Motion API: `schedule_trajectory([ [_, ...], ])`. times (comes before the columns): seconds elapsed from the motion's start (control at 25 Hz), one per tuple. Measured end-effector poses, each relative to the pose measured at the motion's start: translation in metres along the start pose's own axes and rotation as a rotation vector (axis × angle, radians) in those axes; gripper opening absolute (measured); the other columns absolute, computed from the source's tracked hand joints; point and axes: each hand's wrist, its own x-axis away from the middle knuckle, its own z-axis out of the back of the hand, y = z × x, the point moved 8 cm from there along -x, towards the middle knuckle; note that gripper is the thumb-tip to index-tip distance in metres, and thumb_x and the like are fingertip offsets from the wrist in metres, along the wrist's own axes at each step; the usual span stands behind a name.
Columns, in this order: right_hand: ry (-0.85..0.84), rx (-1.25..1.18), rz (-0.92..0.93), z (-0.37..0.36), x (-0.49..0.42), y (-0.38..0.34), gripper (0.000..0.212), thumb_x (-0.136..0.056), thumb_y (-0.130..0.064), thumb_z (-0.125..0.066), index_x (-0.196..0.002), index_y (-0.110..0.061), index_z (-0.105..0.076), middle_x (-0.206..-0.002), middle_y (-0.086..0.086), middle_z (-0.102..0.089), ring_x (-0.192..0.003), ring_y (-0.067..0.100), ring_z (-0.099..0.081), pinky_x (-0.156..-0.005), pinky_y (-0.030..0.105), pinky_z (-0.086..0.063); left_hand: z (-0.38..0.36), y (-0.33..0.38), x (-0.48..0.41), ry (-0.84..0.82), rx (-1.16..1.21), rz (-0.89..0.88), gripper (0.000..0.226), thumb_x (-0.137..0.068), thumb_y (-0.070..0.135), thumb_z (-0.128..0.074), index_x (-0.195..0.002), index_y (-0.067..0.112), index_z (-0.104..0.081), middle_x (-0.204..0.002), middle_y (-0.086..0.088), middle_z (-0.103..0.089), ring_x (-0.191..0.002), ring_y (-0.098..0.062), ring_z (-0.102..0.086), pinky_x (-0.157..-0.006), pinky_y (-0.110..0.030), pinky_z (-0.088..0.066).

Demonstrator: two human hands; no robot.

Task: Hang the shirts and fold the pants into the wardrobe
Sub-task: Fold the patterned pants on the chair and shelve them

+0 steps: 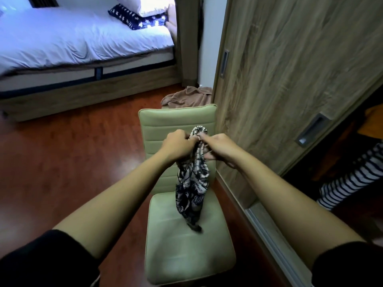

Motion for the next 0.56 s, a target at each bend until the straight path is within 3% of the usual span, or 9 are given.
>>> schedule_trajectory([
  [0.16, -0.2, -0.295, -0.139, -0.01, 0.016, -0.006, 0.089, -0.092, -0.064, -0.007, -0.121, 0.01, -0.047, -0.084, 0.021, -0.066, -0.052, 0.018, -0.068, -0.051, 0.021, -0.056, 0.006, 0.007, 0.012, -0.136, 0.106, -0.059, 0.041, -0.077, 0.053, -0.064, -0.086, 0.012, -0.07, -0.075, -0.003, -0.069, -0.072, -0.02, -0.063, -0.063, -0.03, -0.048],
  [0.28, -0.228, -0.347, -0.129, -0.006, 0.022, -0.003, 0.093, -0.091, -0.065, -0.003, -0.136, 0.01, -0.035, -0.099, 0.028, -0.066, -0.056, 0.018, -0.069, -0.048, 0.024, -0.056, 0.001, 0.012, 0.017, -0.209, 0.025, -0.165, 0.056, -0.055, 0.044, -0.082, -0.105, 0.023, -0.065, -0.093, 0.0, -0.072, -0.087, -0.018, -0.067, -0.079, -0.036, -0.055],
  [0.36, -0.217, -0.346, -0.121, -0.001, 0.023, 0.008, 0.091, -0.091, -0.064, -0.003, -0.135, 0.009, -0.037, -0.117, 0.033, -0.059, -0.061, 0.019, -0.071, -0.054, 0.024, -0.058, -0.01, 0.01, 0.014, -0.194, -0.079, -0.181, 0.069, -0.048, 0.037, -0.078, -0.112, 0.022, -0.058, -0.098, -0.002, -0.069, -0.091, -0.022, -0.064, -0.08, -0.038, -0.055],
  [0.48, -0.178, -0.324, -0.09, 0.008, 0.019, 0.035, 0.075, -0.097, -0.055, -0.005, -0.132, 0.0, -0.044, -0.092, 0.014, -0.073, -0.07, 0.013, -0.071, -0.067, 0.024, -0.055, -0.033, 0.01, 0.014, -0.195, -0.065, -0.168, 0.057, -0.052, 0.037, -0.066, -0.105, 0.019, -0.058, -0.097, -0.005, -0.068, -0.091, -0.027, -0.064, -0.08, -0.041, -0.054],
  [0.56, -0.093, -0.345, -0.027, 0.014, 0.015, 0.052, 0.061, -0.101, -0.043, -0.013, -0.134, -0.003, -0.045, -0.073, -0.006, -0.074, -0.082, 0.008, -0.064, -0.076, 0.023, -0.048, -0.041, 0.008, 0.016, -0.118, 0.062, -0.099, 0.032, -0.068, 0.035, -0.067, -0.095, 0.018, -0.062, -0.094, -0.007, -0.069, -0.089, -0.025, -0.064, -0.08, -0.037, -0.054],
])
